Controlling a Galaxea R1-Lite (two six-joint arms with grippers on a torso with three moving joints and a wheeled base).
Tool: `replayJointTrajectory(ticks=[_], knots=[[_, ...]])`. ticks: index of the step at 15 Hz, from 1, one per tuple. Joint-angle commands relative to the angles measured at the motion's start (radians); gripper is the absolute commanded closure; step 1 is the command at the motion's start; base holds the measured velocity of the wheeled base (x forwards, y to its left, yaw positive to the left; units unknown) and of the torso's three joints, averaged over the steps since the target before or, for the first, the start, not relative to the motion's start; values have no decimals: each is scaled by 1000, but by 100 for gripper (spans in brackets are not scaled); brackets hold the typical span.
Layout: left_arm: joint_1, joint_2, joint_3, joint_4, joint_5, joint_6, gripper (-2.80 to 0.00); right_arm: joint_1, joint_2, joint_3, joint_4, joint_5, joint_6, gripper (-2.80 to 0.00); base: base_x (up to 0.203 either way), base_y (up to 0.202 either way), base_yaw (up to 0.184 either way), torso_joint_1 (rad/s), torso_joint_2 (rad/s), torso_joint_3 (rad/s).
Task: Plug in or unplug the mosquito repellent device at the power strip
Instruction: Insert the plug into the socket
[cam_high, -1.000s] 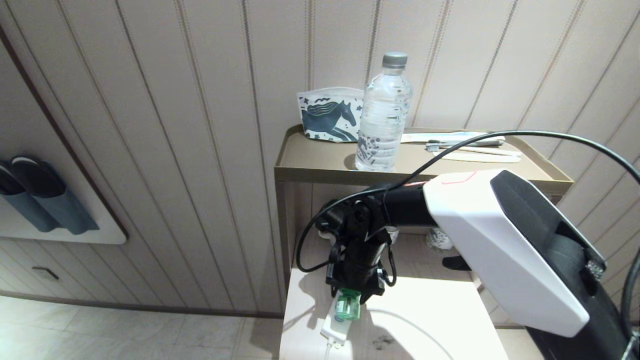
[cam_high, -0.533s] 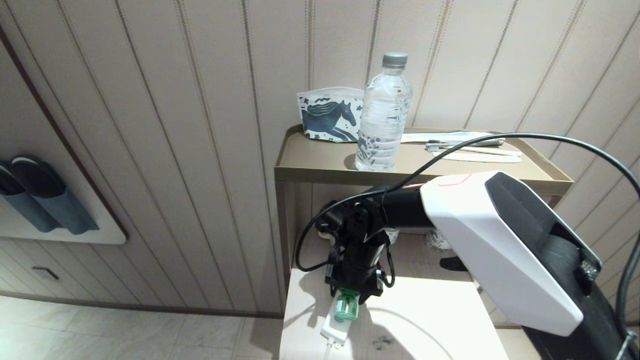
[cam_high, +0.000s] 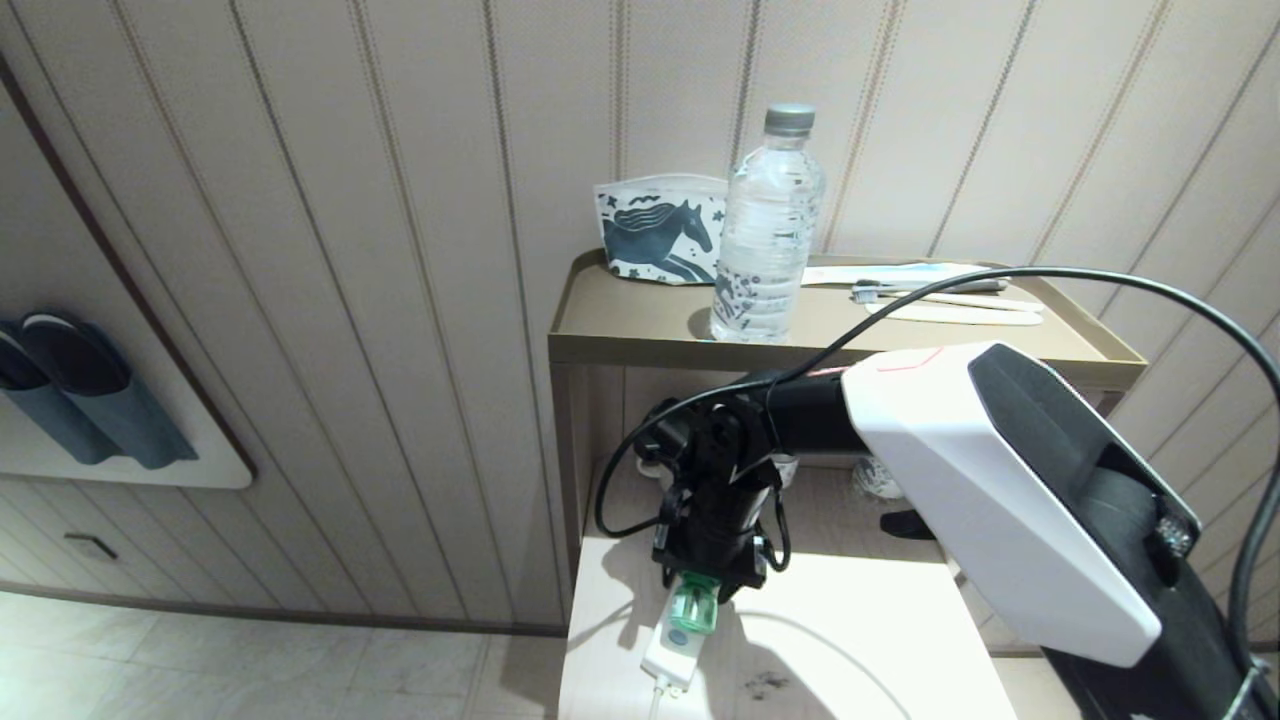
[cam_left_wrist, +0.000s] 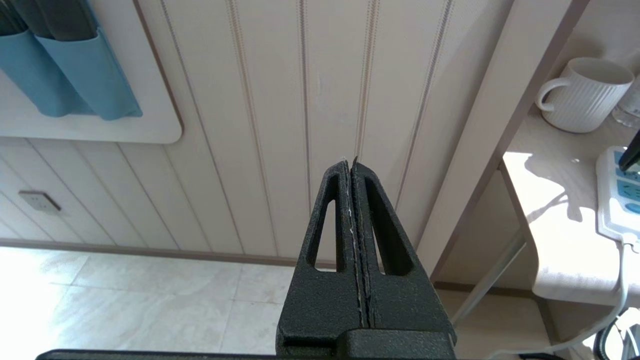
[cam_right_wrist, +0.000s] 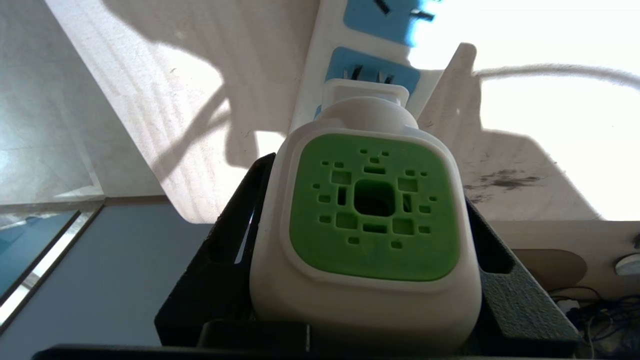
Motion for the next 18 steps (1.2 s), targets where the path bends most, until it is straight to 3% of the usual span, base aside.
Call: replayJointTrajectory(ticks=[1,18], knots=[[0,0,0,0,0,0,0,-1,3,0,5,0,5,0,0,0,0,0,0,0],[0,0,0,0,0,0,0,-1,33,2,16,7,44,0,0,0,0,0,0,0]])
